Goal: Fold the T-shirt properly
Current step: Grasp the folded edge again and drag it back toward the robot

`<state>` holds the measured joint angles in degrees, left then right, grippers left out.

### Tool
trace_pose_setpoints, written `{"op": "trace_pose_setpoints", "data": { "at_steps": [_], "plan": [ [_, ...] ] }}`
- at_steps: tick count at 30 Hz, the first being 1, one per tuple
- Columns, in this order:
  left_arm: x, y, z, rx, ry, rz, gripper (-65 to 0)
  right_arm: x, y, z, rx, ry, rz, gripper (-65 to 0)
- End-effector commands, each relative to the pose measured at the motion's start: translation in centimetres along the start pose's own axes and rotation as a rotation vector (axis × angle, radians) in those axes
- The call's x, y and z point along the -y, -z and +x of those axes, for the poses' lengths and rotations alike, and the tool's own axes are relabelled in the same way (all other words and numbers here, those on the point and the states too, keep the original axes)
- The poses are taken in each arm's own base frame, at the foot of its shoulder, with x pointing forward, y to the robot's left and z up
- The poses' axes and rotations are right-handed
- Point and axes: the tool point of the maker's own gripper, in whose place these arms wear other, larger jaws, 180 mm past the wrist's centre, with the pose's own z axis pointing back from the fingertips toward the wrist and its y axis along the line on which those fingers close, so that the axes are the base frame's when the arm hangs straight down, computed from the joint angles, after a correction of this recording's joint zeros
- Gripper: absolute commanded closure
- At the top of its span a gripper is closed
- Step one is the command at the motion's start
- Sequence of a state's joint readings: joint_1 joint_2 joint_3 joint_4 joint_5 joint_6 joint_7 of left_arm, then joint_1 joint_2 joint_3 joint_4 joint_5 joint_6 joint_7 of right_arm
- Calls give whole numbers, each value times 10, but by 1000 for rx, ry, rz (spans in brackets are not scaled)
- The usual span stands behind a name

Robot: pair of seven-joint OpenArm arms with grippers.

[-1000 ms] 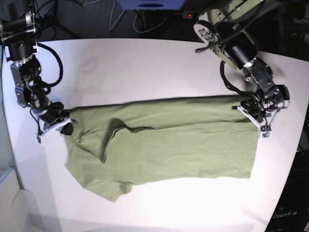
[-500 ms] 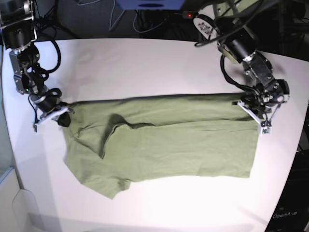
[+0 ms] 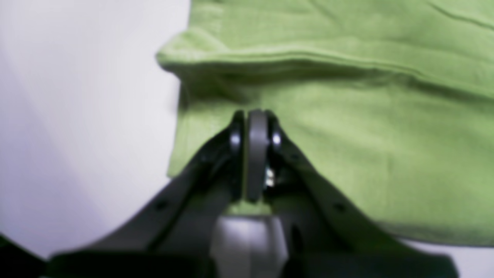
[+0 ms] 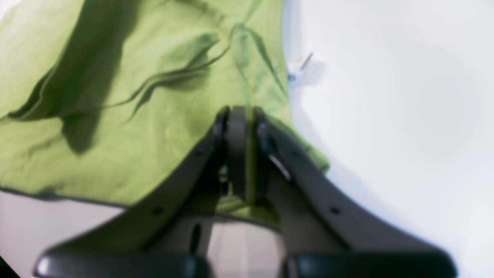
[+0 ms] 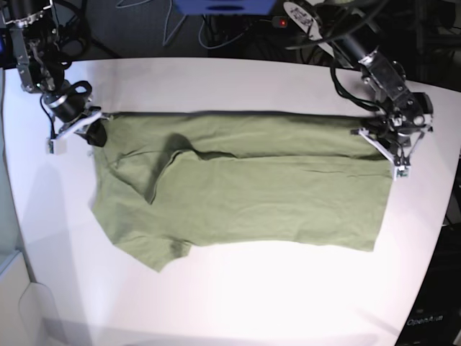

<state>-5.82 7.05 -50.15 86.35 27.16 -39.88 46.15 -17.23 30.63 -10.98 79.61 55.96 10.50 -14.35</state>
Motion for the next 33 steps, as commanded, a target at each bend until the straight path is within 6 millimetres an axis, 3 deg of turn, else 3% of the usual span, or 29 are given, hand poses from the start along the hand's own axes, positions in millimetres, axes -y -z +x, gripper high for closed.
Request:
{"op": "trace_pose_setpoints", "data": {
  "at_steps": [1, 8, 15, 19, 29, 33],
  "plan": [
    [-6, -2, -25, -92, 21, 24, -20, 8, -5, -8, -50, -15, -25, -28],
    [-14, -10, -63, -164, 37, 50, -19, 15, -22, -36, -57, 2, -44, -28],
    [-9, -16, -90, -210, 41, 46, -19, 20, -43, -49, -33, -9, -57, -28],
    [-10, -23, -99, -217, 51, 57, -19, 27, -48, -46, -15, -24, -68, -28],
    [-10, -24, -98, -215, 51, 57, -19, 29, -48, -36, -1, -46, -67, -28],
    [-11, -24, -99, -219, 54, 61, -19, 22, -50, -17, 37, -72, -48, -28]
  ]
}}
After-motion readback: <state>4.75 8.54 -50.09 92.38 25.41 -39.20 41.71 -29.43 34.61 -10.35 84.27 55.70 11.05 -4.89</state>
